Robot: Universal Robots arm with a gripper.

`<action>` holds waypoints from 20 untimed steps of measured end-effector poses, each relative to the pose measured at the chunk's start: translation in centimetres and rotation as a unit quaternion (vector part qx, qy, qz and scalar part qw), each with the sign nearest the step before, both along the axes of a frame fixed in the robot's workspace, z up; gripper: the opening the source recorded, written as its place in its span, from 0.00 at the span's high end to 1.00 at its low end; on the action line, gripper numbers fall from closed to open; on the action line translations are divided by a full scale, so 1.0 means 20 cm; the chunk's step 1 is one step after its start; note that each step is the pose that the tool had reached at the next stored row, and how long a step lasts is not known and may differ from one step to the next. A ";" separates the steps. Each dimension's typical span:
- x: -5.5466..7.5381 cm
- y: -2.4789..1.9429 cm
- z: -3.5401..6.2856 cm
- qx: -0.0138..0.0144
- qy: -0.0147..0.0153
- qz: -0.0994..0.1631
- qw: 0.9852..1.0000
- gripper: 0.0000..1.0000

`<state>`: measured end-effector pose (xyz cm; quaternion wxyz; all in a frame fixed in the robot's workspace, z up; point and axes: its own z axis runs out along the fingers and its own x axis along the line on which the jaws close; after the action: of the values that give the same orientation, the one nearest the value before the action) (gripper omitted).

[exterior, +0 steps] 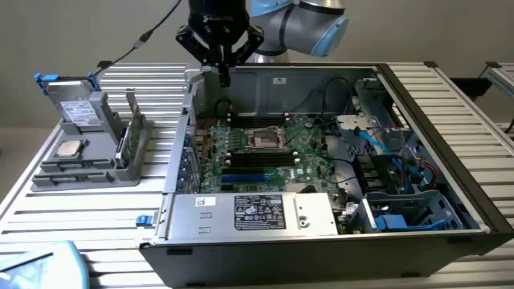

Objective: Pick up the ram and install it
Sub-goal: 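Reach for the ram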

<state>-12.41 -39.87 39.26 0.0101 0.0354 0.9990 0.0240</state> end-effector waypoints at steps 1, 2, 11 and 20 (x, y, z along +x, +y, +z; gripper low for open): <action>0.00 0.000 0.000 0.000 0.000 0.000 1.000 0.90; 0.00 0.000 0.000 0.000 0.000 0.000 1.000 0.90; 0.00 0.000 0.000 0.000 0.000 0.000 1.000 0.90; -0.17 0.026 0.000 0.000 0.000 0.000 1.000 0.90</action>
<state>-15.88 -39.35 39.26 0.0104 0.0353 0.9990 0.0240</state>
